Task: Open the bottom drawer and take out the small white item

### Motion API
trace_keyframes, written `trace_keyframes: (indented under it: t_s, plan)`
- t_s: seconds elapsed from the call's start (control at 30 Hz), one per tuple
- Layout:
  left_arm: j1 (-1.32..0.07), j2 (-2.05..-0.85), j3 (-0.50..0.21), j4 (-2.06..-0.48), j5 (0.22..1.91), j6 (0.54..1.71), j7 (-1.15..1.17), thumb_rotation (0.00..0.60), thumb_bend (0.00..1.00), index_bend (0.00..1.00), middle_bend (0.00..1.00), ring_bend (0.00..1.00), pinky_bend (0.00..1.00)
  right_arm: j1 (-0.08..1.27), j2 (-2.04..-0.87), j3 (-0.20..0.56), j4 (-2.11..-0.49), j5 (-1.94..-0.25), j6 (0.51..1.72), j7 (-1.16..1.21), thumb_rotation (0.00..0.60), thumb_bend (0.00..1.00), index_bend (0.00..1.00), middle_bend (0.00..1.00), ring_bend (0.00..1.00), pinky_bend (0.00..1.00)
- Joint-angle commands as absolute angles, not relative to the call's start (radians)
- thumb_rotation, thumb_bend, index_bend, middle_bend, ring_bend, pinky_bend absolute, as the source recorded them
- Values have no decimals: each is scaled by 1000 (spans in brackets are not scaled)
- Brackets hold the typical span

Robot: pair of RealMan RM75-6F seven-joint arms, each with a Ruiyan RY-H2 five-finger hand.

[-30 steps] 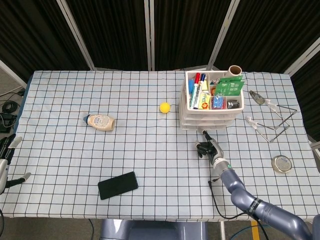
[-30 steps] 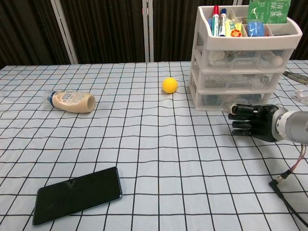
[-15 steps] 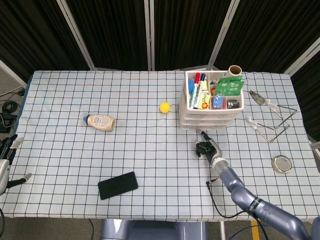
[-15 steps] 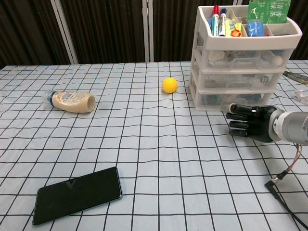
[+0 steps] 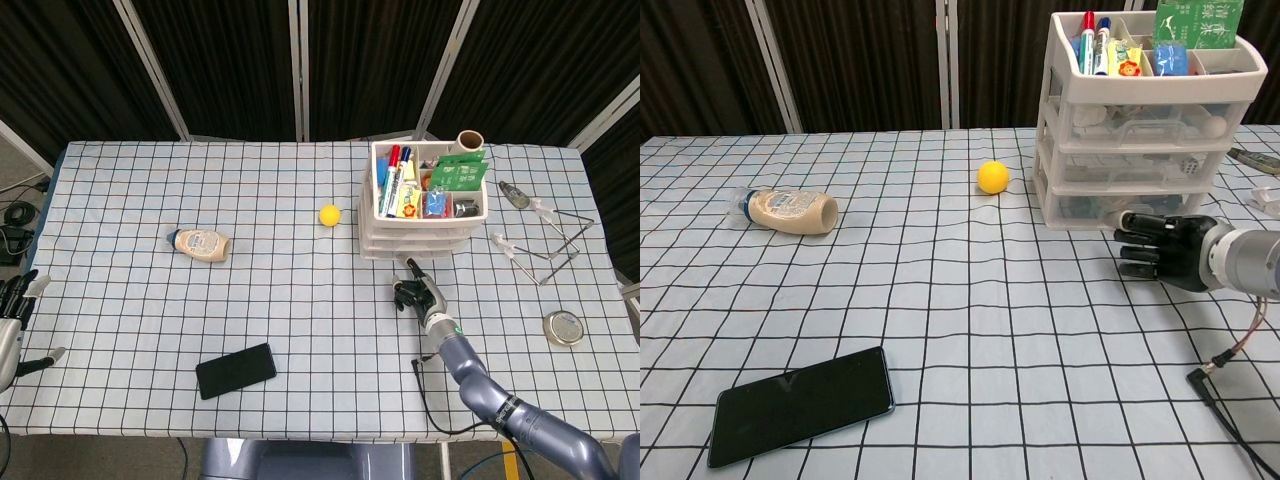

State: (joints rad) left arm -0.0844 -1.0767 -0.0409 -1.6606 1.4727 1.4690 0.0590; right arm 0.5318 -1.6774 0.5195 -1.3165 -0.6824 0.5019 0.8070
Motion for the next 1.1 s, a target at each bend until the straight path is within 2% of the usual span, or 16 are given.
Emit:
trace_keyframes:
  t_s: [0.03, 0.4, 1.1]
  plan:
    - [-85, -1076, -41, -1661, 1472, 1467, 60, 600, 0, 0, 0, 0, 0, 532, -1683, 528, -1312, -680, 492, 813, 600, 538, 109, 939, 959, 845]
    - [-90, -1078, -38, -1659, 1470, 1456, 64, 600, 0, 0, 0, 0, 0, 516, -1700, 581, -1292, -713, 391, 876, 600, 538, 183, 939, 959, 845]
    - [-90, -1076, -30, -1672, 1478, 1455, 80, 600, 0, 0, 0, 0, 0, 454, -1691, 617, -1322, -791, 315, 903, 600, 537, 196, 939, 959, 845]
